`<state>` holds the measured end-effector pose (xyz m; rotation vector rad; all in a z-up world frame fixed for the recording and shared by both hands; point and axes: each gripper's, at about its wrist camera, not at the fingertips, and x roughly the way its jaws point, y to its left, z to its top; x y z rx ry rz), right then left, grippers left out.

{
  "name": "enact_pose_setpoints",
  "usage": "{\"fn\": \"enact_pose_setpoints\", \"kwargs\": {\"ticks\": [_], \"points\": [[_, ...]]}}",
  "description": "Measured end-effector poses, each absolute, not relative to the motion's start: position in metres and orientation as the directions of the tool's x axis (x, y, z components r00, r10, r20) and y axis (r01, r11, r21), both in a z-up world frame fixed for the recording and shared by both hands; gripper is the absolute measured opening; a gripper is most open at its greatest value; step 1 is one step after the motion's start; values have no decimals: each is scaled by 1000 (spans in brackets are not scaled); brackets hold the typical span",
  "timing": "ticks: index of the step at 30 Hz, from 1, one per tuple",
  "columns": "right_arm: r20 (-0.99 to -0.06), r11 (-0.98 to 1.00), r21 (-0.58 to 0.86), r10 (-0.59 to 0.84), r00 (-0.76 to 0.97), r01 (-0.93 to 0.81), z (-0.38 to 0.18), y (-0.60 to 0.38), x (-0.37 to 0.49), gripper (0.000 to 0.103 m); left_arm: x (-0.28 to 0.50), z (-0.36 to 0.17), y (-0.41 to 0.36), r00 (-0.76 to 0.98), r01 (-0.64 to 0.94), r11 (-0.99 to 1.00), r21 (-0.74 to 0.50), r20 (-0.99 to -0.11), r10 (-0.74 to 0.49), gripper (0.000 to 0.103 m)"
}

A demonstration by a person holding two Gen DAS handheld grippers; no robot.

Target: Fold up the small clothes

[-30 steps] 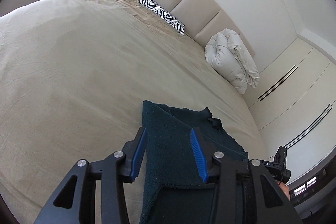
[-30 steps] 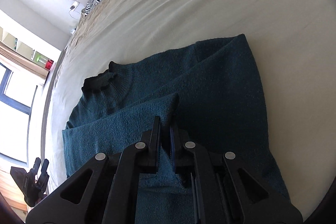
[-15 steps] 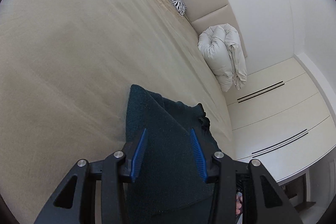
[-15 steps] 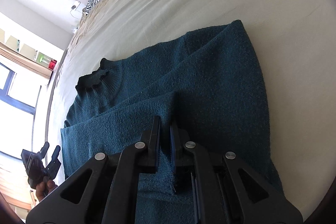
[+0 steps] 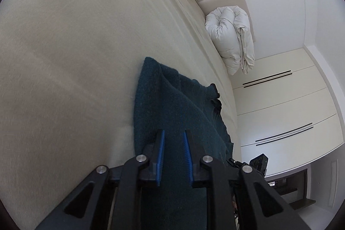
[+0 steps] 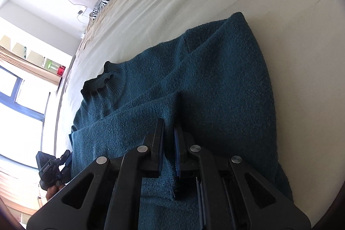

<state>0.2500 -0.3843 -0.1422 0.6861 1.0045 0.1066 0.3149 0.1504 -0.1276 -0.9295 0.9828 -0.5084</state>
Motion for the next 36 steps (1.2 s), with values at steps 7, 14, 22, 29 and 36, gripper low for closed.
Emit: {"fn": "enact_pose_setpoints", "kwargs": {"ticks": [7,14,22,29,36], "points": [[-723,758,605,396,566,243,-143,-389,247,8,245,-118,146,494,29,592,-806,-504,-709,29],[-744,777,562,324,585,284,-123,-392,234,19,194,-105,151,508,42,625,-779,-522,-685,56],[-722,802,543,294,626,249,-105,-388,207,48,129,-88,147,529,55,678,-733,-555,-642,68],[-791,866,416,195,579,277,-107,-375,189,46,92,-85,137,514,21,740,-672,-628,-584,73],[-721,876,458,268,639,150,-64,-379,82,47,41,-80,149,502,-10,760,-650,-661,-558,83]]}}
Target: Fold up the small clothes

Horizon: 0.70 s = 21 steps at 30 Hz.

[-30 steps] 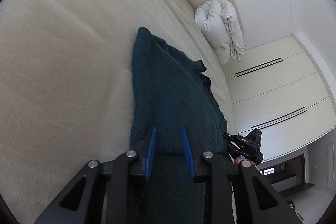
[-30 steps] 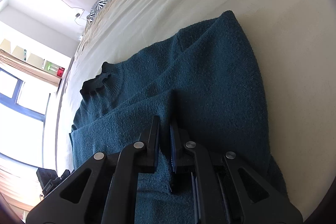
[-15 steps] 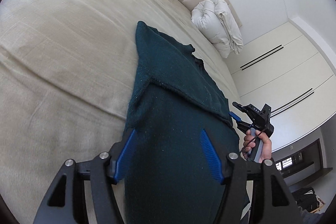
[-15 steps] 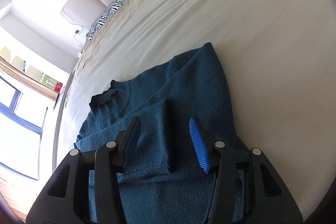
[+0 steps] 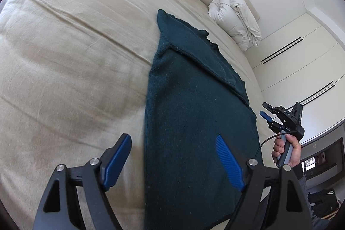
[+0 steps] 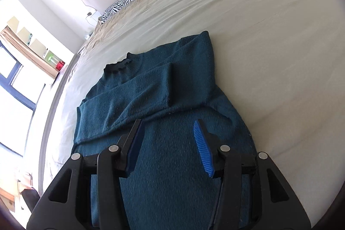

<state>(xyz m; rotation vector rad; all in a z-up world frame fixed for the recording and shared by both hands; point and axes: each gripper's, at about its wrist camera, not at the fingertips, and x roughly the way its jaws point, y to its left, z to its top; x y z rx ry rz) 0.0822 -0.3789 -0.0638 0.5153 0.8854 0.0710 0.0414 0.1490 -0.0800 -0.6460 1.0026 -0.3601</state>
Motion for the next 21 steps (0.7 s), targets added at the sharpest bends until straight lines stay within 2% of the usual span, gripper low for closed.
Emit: {"fn": "enact_pose_setpoints", "kwargs": {"ticks": [9,11,21], "points": [[-760,875,451,273,590,177,-75,-408,-64,47,-19,-87,141,403,-3,795,-607,-728,-554,82],[-776,876,442,265,573,193,-80,-413,-88,47,-27,-88,139,388,-2,797,-604,-735,-556,79],[-817,876,418,246,521,242,-97,-431,-154,47,-50,-92,132,328,1,785,-620,-741,-586,75]]}}
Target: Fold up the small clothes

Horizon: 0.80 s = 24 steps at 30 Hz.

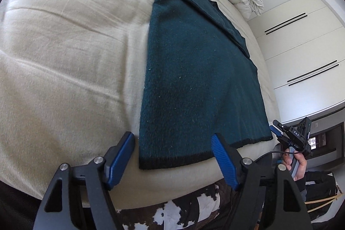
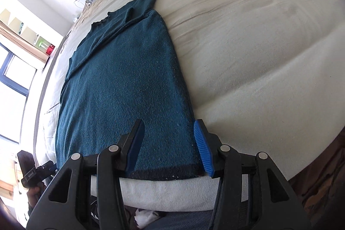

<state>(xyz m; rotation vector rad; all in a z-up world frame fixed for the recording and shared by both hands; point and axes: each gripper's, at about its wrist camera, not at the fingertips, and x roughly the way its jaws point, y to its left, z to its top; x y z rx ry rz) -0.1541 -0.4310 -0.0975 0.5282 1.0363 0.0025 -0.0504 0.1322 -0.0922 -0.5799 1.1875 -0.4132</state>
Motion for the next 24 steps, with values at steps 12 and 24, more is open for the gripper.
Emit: {"fn": "enact_pose_setpoints", "kwargs": {"ticks": [12,24], "points": [[-804,806,510,323,499,301,-100,-456,-165,47,-39,-101,138,318,-25,750,-661,-716,-621,71],[-819,784,524,355,451,333,-110,-465,-163,47,-40,-104,147,275,-42,760,-648,-739,-615,34]]}}
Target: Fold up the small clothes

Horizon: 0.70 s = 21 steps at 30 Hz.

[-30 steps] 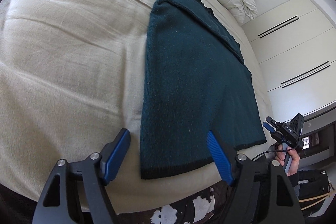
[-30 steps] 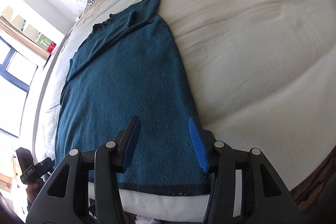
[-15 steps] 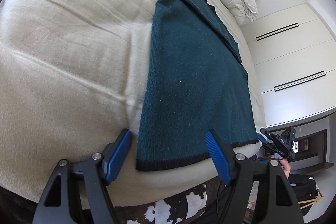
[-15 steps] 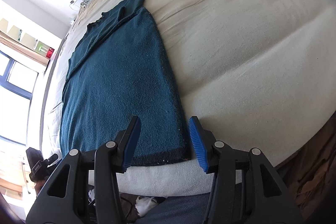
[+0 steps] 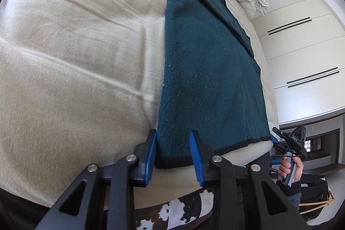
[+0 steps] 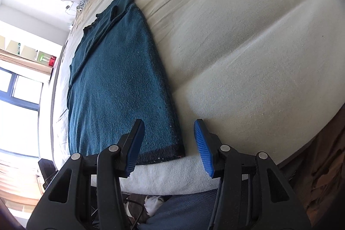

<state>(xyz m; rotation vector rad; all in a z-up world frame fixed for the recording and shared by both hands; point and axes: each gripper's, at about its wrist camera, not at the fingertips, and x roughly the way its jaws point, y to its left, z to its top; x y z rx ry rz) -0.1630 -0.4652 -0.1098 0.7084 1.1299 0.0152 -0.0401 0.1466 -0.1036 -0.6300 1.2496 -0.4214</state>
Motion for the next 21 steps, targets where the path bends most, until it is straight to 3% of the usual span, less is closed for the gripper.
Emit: {"fn": "enact_pose_setpoints", "kwargs": {"ticks": [8,10,12,17,21], "points": [[-806,784,549,404,433,290,-117,-456,-163,46,-38,-104,147,264,-72,716,-694,-706,-658,51],[-802,778,556,408,436,294,-119,-456,-162,38,-38,-103,146,267,-70,721,-690,-709,-653,51],[-801,774,559,411,435,299,-120,-456,-162,32,-38,-102,143,266,-62,733,-677,-719,-642,45],[-798,770,561,405,445,305,-122,-461,-166,22,-41,-106,154,273,-93,733,-674,-725,-632,16],[-801,767,558,396,449,318,-126,-466,-170,10,-43,-107,156,276,-100,730,-677,-723,-633,13]]}}
